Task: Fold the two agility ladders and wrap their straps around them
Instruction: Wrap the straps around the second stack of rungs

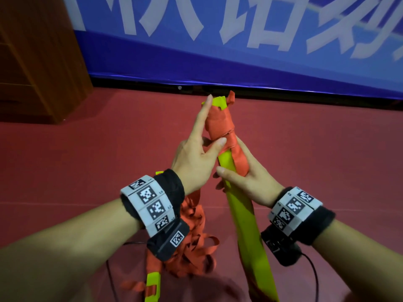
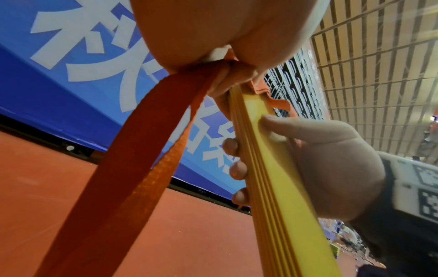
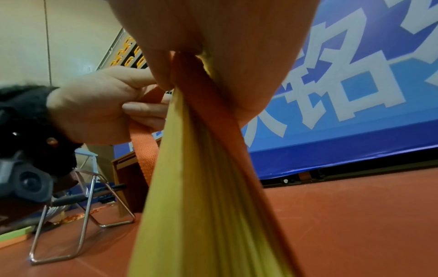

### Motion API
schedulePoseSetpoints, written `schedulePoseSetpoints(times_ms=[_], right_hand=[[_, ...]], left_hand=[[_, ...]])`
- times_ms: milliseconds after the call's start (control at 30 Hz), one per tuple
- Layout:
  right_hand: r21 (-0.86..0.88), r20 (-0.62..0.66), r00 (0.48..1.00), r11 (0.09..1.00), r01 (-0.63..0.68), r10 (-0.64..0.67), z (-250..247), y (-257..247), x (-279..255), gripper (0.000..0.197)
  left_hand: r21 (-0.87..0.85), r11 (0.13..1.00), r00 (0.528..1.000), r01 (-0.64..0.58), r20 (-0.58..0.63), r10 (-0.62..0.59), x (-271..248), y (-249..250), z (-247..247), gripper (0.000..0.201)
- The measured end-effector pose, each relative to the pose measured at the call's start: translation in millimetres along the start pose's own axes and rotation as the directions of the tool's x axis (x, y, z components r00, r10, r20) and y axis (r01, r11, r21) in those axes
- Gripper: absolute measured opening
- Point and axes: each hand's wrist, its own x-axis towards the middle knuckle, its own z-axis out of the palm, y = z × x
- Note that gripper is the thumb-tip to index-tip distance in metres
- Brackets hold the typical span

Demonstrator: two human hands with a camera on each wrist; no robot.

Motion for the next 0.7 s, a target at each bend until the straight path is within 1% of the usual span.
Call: schedulePoseSetpoints(times_ms=[33,100,167,300,400,567,700], right_hand=[[-0.027,-0.027,1.0,1.0,0.001,-0.002,1.4,1.1,0.9,0.098],[-0.123,-0.091,0.996,0.992,-0.023,0.012,3.4,3.4,1.8,0.113],[-0.241,-0.146,0.989,0.97,-0.035,0.0,5.4,5.1,2.6,0.116],[-0.363,-0.273,0.96,0.93,-0.051,-0.054,11.0,6.8,3.4,0.114],[-0.484,-0.333,0.936,0.873,-0.065,-0.115,14.6,6.1,-2.8,0.106],[-0.622,-0.321,0.928,0.781,-0.056,-0.189,18.4,2.4,-8.0,0.085],[-0.637,-0.323,0.918,0.77,-0.031,-0.23,18.6,6.1,-9.2,0.083]], left_hand=[[0.061,0.998,0.999,0.008,-0.034,-0.006,-0.5,2.4,2.0,0.084],[0.126,0.992,0.996,0.029,-0.086,-0.019,-0.6,6.9,5.0,0.084],[0.145,0.988,0.992,0.051,-0.118,-0.034,0.1,9.5,5.9,0.084],[0.147,0.985,0.982,0.087,-0.178,-0.06,2.5,7.2,4.0,0.082],[0.143,0.983,0.976,0.116,-0.199,-0.087,1.7,4.0,2.2,0.08],[0.092,0.988,0.972,0.126,-0.211,-0.105,2.5,-1.1,-1.1,0.078],[0.069,0.988,0.969,0.141,-0.216,-0.123,4.6,-0.4,-4.5,0.074]])
